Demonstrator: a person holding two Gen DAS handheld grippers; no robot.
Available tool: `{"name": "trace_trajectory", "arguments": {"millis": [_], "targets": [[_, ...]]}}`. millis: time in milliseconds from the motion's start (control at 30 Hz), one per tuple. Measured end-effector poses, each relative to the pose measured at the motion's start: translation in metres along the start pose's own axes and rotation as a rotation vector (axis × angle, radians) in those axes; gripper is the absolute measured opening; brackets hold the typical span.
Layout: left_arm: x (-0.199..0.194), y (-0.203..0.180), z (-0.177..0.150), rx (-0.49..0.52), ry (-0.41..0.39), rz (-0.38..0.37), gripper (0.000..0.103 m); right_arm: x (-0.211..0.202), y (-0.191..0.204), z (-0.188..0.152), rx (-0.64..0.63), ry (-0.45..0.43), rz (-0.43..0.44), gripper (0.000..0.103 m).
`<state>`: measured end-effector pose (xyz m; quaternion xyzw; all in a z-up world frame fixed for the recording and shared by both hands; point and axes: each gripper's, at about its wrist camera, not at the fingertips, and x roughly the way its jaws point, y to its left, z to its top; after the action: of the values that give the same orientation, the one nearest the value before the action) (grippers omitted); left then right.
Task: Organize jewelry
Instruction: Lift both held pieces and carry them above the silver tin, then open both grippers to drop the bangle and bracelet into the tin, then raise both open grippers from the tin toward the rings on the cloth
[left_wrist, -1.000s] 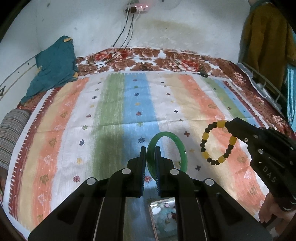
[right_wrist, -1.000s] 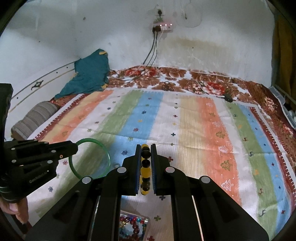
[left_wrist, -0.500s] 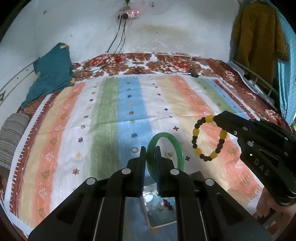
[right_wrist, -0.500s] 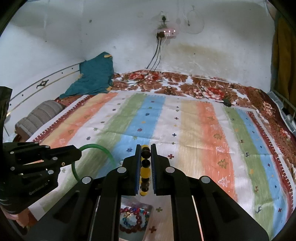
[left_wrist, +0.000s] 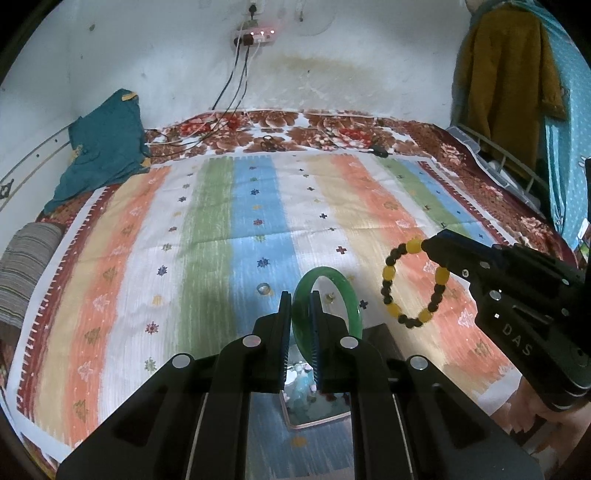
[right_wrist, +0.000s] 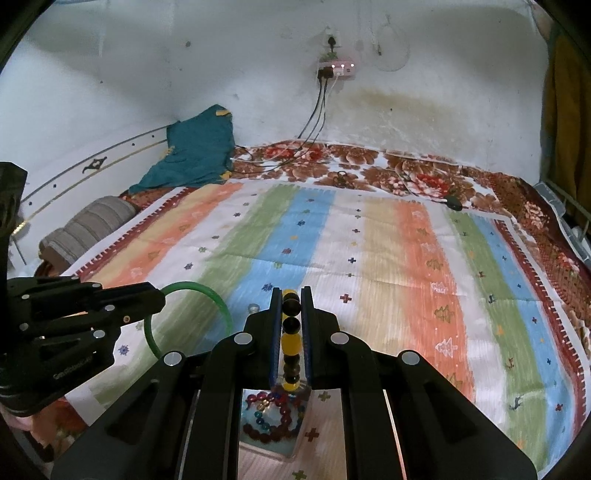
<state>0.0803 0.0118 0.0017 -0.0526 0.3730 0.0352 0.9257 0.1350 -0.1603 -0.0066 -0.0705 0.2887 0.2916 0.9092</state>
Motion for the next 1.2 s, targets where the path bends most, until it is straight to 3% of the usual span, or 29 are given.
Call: {"name": "trace_trajectory", "arguments": {"millis": [500, 767, 800, 833, 900, 1200], "targets": [[-0.013, -0.002, -0.015, 0.0, -0.002, -0.005, 0.01, -0.009, 0.009, -0.015, -0.015, 0.021, 0.018, 0.011], [-0.014, -0.009, -0.025, -0.006, 0.041, -0.026, 0.011, -0.007, 0.01, -0.017, -0.005, 0.05, 0.044, 0.011], [-0.014, -0.009, -0.025, -0.014, 0.046, -0.027, 0.013, -0.006, 0.009, -0.018, 0.003, 0.063, 0.045, 0.013], [-0.015, -0.008, -0.025, -0.015, 0.051, -0.024, 0.017, -0.004, 0.006, -0.018, 0.016, 0.071, 0.043, 0.021], [-0.015, -0.005, -0.024, -0.024, 0.048, -0.018, 0.033, -0.004, 0.001, -0.018, 0.034, 0.074, 0.035, 0.035], [-0.012, 0.017, -0.018, -0.094, 0.053, 0.019, 0.048, 0.005, -0.008, -0.017, 0.067, 0.101, 0.029, 0.049]]}}
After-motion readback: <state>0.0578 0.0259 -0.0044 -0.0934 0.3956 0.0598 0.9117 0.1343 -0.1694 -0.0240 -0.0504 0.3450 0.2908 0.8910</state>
